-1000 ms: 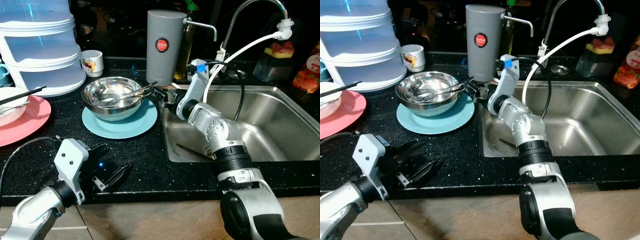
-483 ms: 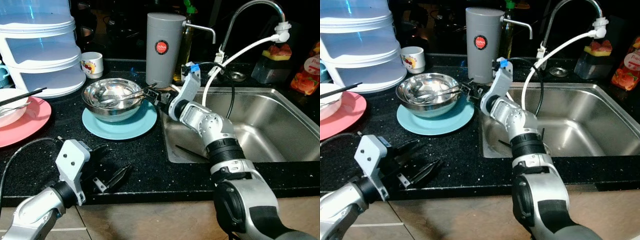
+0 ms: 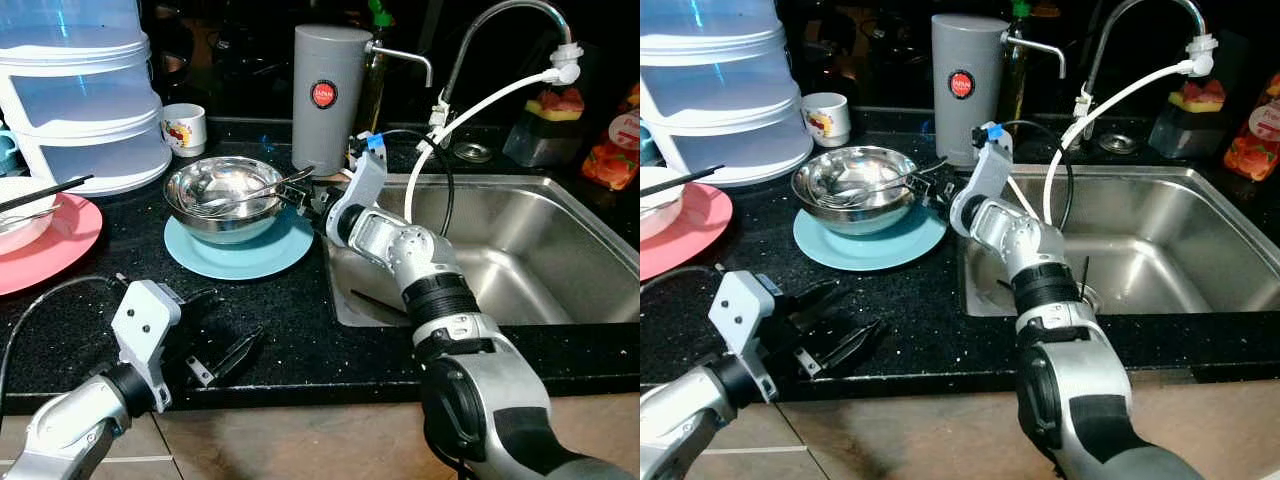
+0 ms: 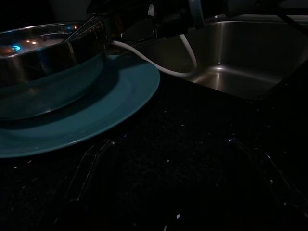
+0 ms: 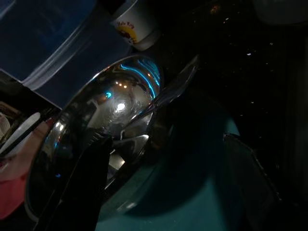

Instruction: Kitchen organization

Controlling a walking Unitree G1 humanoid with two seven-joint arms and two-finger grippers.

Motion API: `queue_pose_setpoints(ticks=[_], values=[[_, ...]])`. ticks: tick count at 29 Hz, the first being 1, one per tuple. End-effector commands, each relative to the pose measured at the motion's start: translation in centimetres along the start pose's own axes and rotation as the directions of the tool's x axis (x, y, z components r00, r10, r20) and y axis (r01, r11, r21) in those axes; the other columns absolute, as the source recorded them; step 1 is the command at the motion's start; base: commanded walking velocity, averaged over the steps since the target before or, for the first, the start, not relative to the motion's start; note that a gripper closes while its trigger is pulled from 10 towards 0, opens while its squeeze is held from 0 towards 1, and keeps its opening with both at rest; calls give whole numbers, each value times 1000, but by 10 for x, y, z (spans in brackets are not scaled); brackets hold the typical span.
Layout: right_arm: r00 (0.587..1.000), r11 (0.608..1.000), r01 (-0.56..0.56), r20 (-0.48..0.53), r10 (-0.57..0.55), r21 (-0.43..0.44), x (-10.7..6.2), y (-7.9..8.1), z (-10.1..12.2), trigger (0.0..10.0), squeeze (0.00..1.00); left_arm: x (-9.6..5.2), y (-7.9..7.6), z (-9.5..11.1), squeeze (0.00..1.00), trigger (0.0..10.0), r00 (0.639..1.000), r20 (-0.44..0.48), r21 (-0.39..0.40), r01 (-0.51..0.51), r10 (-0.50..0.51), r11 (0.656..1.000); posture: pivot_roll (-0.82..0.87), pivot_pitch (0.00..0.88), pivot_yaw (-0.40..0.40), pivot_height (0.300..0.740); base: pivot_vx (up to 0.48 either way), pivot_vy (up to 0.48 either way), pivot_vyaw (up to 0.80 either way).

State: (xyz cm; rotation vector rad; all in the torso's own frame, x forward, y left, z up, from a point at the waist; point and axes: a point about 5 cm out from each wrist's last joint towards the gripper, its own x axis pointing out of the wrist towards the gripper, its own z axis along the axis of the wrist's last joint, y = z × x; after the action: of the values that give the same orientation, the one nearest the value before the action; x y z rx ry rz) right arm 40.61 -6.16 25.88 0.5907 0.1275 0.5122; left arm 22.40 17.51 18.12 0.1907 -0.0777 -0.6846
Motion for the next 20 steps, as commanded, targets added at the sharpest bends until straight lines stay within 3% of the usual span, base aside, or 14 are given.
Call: queue_pose_setpoints(ticks=[1, 3, 4, 5, 7, 9, 10, 15, 16, 18, 20], values=[[1000, 1000, -1, 13, 1, 25, 2, 3, 2, 4078, 0, -2, -6, -17, 0, 10000, 995, -91, -32, 30, -33, 999, 71, 40, -51, 740, 0, 0, 0], [1000, 1000, 1, 16, -2, 30, 2, 2, 3, 2000, 0, -2, -7, -18, 0, 10000, 995, -93, -33, 33, -36, 999, 71, 40, -51, 740, 0, 0, 0], [1000, 1000, 1, 16, -2, 30, 2, 2, 3, 2000, 0, -2, -8, -18, 0, 10000, 995, -92, -34, 34, -37, 999, 71, 40, -51, 740, 0, 0, 0], [1000, 1000, 1, 16, -1, 31, 2, 2, 3, 1098, 0, -1, -8, -18, 0, 10000, 995, -93, -35, 35, -38, 999, 72, 40, -50, 740, 0, 0, 0], [1000, 1000, 1, 16, -1, 31, 2, 2, 3, 1098, 0, -1, -8, -18, 0, 10000, 995, -93, -35, 35, -38, 999, 72, 40, -50, 740, 0, 0, 0], [1000, 1000, -1, 15, 0, 30, 2, 2, 3, 3373, 0, -1, -8, -18, 0, 10000, 995, -96, -34, 39, -42, 999, 71, 40, -50, 740, 0, 0, 0], [1000, 1000, -1, 15, 1, 30, 2, 2, 3, 3529, 0, -1, -9, -18, 0, 10000, 994, -97, -34, 40, -43, 999, 71, 41, -49, 740, 0, 0, 0], [1000, 1000, -2, 15, 2, 29, 2, 2, 3, 3059, 0, -1, -8, -18, 0, 10000, 994, -99, -32, 41, -44, 999, 70, 41, -49, 740, 0, 0, 0], [1000, 1000, -1, 16, 1, 29, 2, 2, 4, 1882, 0, -1, -8, -18, 0, 10000, 994, -99, -30, 42, -45, 999, 70, 41, -49, 740, 0, 0, 0], [1000, 1000, 0, 18, -1, 29, 2, 2, 4, 1294, 0, -1, -9, -18, 0, 10000, 994, -100, -28, 44, -47, 999, 70, 42, -49, 740, 0, 0, 0], [1000, 1000, 0, 19, 0, 27, 2, 2, 5, 1529, 0, -1, -9, -18, 0, 10000, 994, -100, -27, 45, -48, 999, 70, 44, -50, 740, 0, 0, 0]])
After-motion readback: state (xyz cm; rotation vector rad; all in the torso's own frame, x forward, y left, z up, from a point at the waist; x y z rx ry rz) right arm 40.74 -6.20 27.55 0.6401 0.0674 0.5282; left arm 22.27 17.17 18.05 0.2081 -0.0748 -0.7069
